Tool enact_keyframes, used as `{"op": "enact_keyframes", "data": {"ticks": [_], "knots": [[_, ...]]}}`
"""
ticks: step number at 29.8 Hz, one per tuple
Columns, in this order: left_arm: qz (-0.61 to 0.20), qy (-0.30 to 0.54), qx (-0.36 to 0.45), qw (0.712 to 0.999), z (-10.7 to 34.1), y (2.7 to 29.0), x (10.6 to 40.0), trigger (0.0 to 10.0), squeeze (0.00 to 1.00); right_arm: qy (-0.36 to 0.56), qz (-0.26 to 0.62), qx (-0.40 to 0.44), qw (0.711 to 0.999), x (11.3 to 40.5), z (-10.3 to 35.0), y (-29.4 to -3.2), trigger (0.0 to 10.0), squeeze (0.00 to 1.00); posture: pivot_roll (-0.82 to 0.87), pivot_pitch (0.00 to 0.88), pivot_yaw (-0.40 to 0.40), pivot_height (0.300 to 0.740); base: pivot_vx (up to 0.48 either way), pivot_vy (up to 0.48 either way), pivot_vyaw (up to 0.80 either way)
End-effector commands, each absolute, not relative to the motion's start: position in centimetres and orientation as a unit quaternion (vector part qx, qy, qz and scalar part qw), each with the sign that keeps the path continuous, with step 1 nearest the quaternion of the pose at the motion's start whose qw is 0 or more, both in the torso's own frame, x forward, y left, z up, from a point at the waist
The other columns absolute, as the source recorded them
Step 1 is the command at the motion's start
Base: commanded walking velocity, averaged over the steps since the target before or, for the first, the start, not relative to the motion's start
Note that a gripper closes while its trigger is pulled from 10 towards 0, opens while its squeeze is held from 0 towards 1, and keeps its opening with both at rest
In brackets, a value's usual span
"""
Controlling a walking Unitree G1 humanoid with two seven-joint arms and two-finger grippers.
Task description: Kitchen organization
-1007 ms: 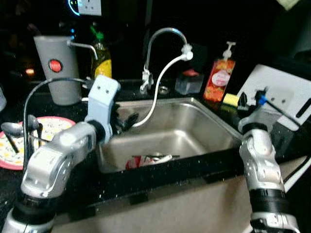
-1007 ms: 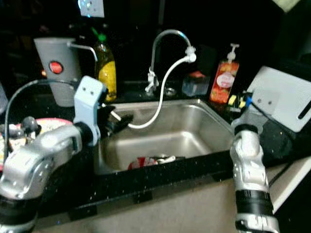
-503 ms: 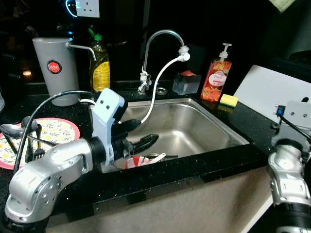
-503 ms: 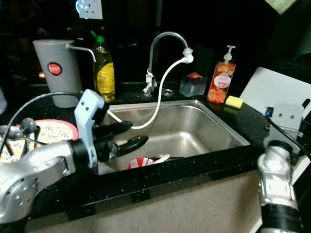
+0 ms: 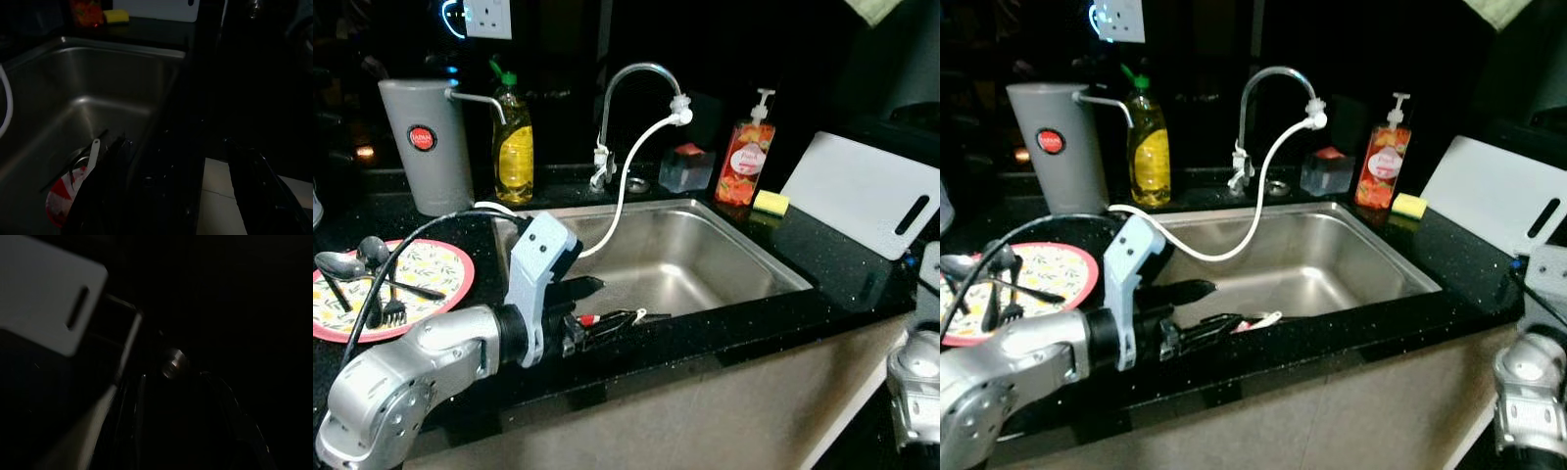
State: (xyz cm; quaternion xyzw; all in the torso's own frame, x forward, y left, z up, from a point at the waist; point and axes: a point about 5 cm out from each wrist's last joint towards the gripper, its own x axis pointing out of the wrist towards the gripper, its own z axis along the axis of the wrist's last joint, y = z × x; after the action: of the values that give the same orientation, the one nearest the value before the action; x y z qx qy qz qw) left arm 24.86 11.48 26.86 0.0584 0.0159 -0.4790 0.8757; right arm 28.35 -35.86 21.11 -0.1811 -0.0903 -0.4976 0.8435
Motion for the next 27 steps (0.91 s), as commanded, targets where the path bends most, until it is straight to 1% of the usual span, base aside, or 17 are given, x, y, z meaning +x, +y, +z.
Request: {"op": "enact_keyframes", "data": {"ticks": [1,5,6,8,11,12,15,17,18,19,20,22,23,24,25,26,27], "knots": [[-0.462,0.01,0.054,0.885,26.9,11.9,25.2,10.0,0.0,-0.05,-0.534,-0.181,0.824,26.9,19.6,-37.8,10.0,0.0,0.04,0.05,-0.076,0.74,0.0,0.0,0.0],[-0.431,-0.013,0.047,0.901,27.8,12.5,26.0,10.0,0.0,-0.003,-0.553,-0.177,0.814,25.5,17.3,-39.3,10.0,0.0,0.04,0.053,-0.076,0.74,0.0,0.0,0.0],[-0.431,-0.013,0.047,0.901,27.8,12.5,26.0,10.0,0.0,-0.003,-0.553,-0.177,0.814,25.5,17.3,-39.3,10.0,0.0,0.04,0.053,-0.076,0.74,0.0,0.0,0.0],[-0.413,-0.028,0.041,0.909,28.4,12.9,26.4,10.0,0.0,0.031,-0.556,-0.174,0.813,24.8,15.6,-39.7,10.0,0.0,0.03,0.053,-0.079,0.74,0.0,0.0,0.0],[-0.383,-0.052,0.039,0.921,29.0,13.3,26.9,10.0,0.0,0.083,-0.543,-0.182,0.815,24.0,12.7,-39.5,10.0,0.0,0.03,0.054,-0.083,0.74,0.0,0.0,0.0],[-0.369,-0.056,0.04,0.927,29.1,13.4,27.1,10.0,0.0,0.113,-0.528,-0.176,0.823,23.7,11.0,-39.2,10.0,0.0,0.04,0.055,-0.083,0.74,0.0,0.0,0.0],[-0.357,-0.059,0.04,0.931,29.2,13.5,27.3,10.0,0.0,0.137,-0.517,-0.17,0.827,23.4,9.6,-38.9,10.0,0.0,0.03,0.056,-0.084,0.74,0.0,0.0,0.0],[-0.331,-0.06,0.04,0.941,29.3,13.8,27.6,10.0,0.0,0.173,-0.479,-0.17,0.844,23.1,7.1,-37.7,10.0,0.0,0.04,0.058,-0.087,0.74,0.0,0.0,0.0],[-0.313,-0.063,0.038,0.947,29.4,13.9,27.8,10.0,0.0,0.184,-0.449,-0.18,0.856,23.0,5.8,-36.6,10.0,0.0,0.04,0.059,-0.089,0.74,0.0,0.0,0.0],[-0.313,-0.063,0.038,0.947,29.4,13.9,27.8,10.0,0.0,0.184,-0.449,-0.18,0.856,23.0,5.8,-36.6,10.0,0.0,0.04,0.059,-0.089,0.74,0.0,0.0,0.0],[-0.298,-0.065,0.036,0.952,29.5,14.0,27.9,10.0,0.0,0.194,-0.423,-0.192,0.864,22.9,4.7,-35.6,10.0,0.0,0.04,0.058,-0.09,0.74,0.0,0.0,0.0],[-0.273,-0.067,0.034,0.959,29.7,14.1,28.3,10.0,0.0,0.215,-0.372,-0.188,0.883,22.7,2.8,-33.8,10.0,0.0,0.04,0.058,-0.091,0.74,0.0,0.0,0.0],[-0.263,-0.067,0.033,0.962,29.7,14.1,28.5,10.0,0.0,0.224,-0.353,-0.189,0.889,22.5,2.0,-33.1,10.0,0.0,0.04,0.058,-0.091,0.74,0.0,0.0,0.0],[-0.263,-0.067,0.033,0.962,29.7,14.1,28.5,10.0,0.0,0.224,-0.353,-0.189,0.889,22.5,2.0,-33.1,10.0,0.0,0.04,0.058,-0.091,0.74,0.0,0.0,0.0],[-0.253,-0.064,0.034,0.965,29.6,14.1,28.6,10.0,0.0,0.233,-0.322,-0.175,0.901,22.4,1.0,-31.9,10.0,0.0,0.04,0.057,-0.092,0.74,0.0,0.0,0.0],[-0.253,-0.064,0.034,0.965,29.6,14.1,28.6,10.0,0.0,0.233,-0.322,-0.175,0.901,22.4,1.0,-31.9,10.0,0.0,0.04,0.057,-0.092,0.74,0.0,0.0,0.0],[-0.24,-0.066,0.039,0.968,29.6,14.1,28.7,10.0,0.0,0.252,-0.281,-0.151,0.913,22.3,-0.2,-30.6,10.0,0.0,0.04,0.055,-0.09,0.74,0.0,0.0,0.0]]}}
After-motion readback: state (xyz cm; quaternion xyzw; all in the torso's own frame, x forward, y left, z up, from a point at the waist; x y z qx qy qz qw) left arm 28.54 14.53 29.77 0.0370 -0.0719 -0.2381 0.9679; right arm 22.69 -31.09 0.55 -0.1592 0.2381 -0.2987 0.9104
